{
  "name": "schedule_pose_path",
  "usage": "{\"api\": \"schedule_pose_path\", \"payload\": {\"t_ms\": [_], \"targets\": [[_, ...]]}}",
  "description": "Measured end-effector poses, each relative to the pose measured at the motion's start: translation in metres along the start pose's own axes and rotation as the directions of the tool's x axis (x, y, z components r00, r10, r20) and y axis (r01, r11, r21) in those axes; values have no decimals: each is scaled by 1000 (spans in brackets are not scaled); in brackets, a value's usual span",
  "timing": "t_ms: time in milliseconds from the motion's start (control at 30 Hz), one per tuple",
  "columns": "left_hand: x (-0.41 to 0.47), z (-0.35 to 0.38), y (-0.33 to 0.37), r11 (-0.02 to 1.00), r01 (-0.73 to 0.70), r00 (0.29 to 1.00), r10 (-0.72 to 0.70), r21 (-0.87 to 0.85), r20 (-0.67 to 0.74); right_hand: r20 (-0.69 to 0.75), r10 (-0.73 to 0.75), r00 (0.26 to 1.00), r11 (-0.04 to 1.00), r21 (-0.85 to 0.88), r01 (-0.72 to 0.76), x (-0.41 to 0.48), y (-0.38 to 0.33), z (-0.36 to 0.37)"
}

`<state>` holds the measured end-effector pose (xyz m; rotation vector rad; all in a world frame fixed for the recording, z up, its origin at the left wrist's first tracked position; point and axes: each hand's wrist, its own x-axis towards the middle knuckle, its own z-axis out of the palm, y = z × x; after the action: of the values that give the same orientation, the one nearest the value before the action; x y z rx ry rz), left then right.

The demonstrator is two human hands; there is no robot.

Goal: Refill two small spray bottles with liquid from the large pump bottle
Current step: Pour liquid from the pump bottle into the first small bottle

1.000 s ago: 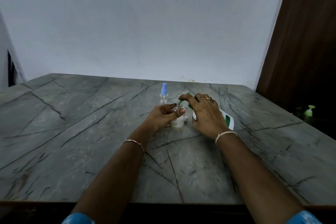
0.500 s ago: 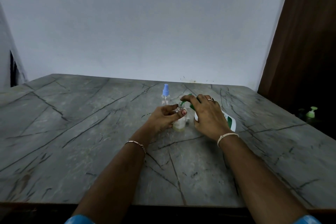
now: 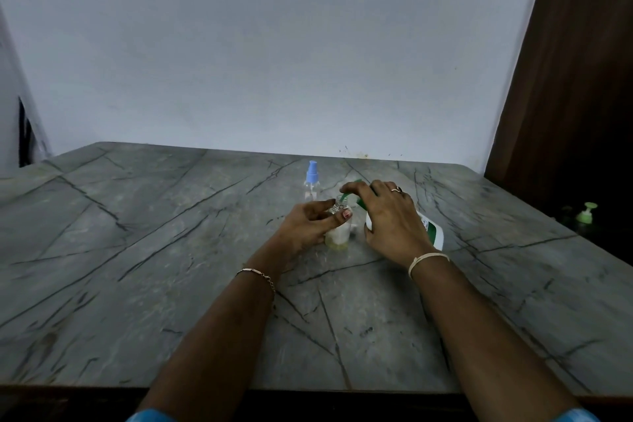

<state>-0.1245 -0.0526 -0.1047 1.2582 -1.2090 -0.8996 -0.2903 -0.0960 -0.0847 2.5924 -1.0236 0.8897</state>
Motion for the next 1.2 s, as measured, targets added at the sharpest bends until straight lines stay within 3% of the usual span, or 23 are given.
{"api": "schedule_pose_path", "payload": {"t_ms": [333, 600, 800, 1200], "targets": [[-1, 1, 0, 999, -19, 999, 20, 30, -26, 20, -38, 999, 997, -71, 39, -5, 4, -2], [0, -1, -2, 999, -18, 1000, 18, 46, -4, 9, 10, 1000, 1000, 20, -11, 2, -3, -1], [-2, 0, 0, 1000, 1, 1000, -1, -5, -11, 7, -37, 999, 997, -74, 37, -3, 1, -3], [-1, -1, -3, 1000, 0, 1000, 0, 10, 1, -9, -7, 1000, 999, -33, 7, 1, -2, 1]]}}
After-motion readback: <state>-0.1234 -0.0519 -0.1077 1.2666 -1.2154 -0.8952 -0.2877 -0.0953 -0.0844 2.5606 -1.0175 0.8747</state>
